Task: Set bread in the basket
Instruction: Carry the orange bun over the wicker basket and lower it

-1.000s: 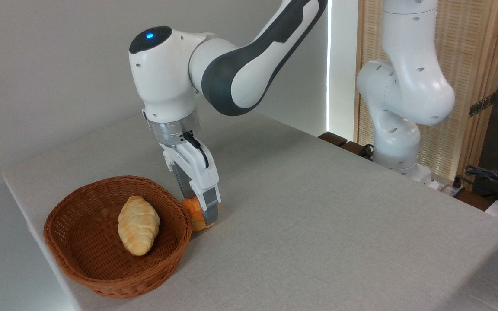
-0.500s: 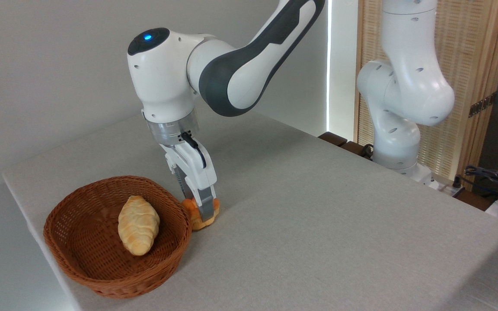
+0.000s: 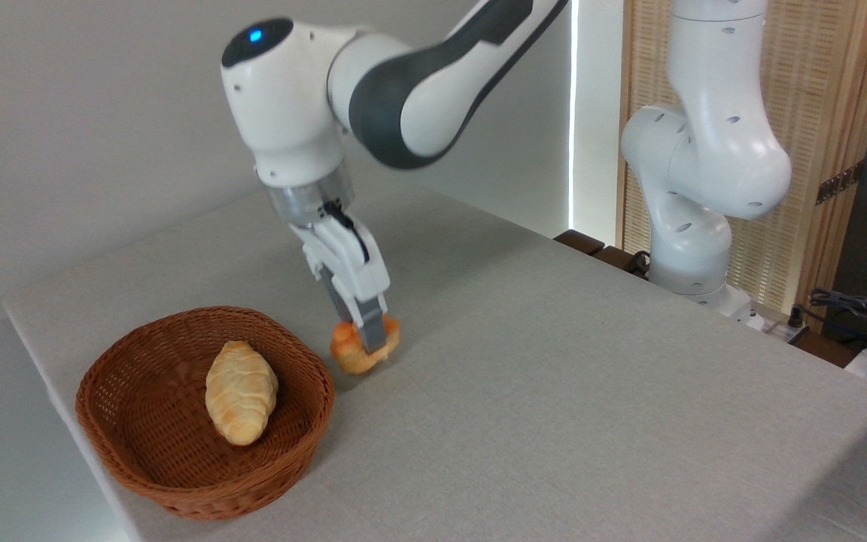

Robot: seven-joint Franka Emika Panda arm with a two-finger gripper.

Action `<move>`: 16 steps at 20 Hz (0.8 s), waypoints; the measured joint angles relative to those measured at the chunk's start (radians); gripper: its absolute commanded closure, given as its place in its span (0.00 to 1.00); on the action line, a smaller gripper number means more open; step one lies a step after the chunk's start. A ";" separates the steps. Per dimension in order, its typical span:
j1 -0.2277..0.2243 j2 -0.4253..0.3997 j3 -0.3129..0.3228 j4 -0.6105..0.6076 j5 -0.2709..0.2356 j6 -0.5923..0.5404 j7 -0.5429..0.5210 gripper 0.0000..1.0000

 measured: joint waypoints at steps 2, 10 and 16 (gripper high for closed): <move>0.000 -0.029 0.000 0.019 -0.008 -0.027 0.002 0.50; 0.000 -0.032 0.002 0.129 -0.083 0.119 0.002 0.48; 0.001 0.077 0.003 0.130 -0.130 0.338 0.001 0.00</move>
